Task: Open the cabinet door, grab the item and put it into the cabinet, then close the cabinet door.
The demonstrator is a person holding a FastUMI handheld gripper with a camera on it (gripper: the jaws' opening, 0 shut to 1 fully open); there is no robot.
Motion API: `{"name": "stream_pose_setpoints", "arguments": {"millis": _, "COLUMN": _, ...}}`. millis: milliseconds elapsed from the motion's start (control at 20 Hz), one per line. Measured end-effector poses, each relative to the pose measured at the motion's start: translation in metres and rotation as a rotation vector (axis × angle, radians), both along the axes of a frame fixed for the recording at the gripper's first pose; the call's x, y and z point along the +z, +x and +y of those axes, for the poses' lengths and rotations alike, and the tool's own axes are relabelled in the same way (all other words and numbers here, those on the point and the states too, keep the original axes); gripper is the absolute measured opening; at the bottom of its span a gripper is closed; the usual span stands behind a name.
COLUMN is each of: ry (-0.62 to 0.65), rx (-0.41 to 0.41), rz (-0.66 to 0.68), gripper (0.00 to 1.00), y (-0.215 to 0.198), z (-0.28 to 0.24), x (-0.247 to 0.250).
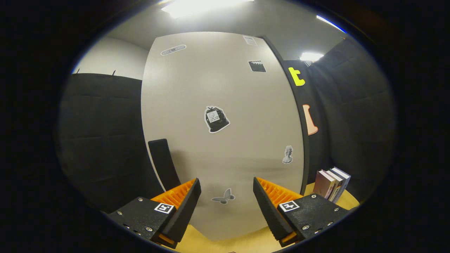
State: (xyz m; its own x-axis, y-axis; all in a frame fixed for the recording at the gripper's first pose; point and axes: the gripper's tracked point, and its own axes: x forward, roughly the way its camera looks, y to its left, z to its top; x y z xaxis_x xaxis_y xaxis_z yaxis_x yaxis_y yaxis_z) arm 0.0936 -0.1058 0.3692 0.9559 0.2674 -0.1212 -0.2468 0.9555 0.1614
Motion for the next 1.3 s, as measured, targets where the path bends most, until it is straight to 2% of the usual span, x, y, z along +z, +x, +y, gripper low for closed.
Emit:
{"name": "stream_pose_setpoints", "arguments": {"millis": 150, "ry": -0.010, "rx": 0.007, "rz": 0.001, "gripper": 0.93, "y": -0.020, "z": 0.001, "x": 0.002}}
{"name": "stream_pose_setpoints", "arguments": {"millis": 450, "ry": -0.025, "rx": 0.005, "rz": -0.027, "gripper": 0.93, "y": -0.030, "z": 0.000, "x": 0.009}}
{"name": "stream_pose_setpoints", "arguments": {"millis": 650, "ry": -0.068, "rx": -0.025, "rz": -0.072, "gripper": 0.94, "y": -0.061, "z": -0.017, "x": 0.020}}
{"name": "stream_pose_setpoints", "arguments": {"millis": 1000, "ry": -0.126, "rx": -0.023, "rz": -0.114, "gripper": 0.94, "y": -0.123, "z": -0.028, "x": 0.015}}
{"name": "stream_pose_setpoints", "arguments": {"millis": 1300, "ry": -0.094, "rx": -0.038, "rz": -0.101, "gripper": 0.94, "y": -0.164, "z": -0.045, "x": 0.002}}
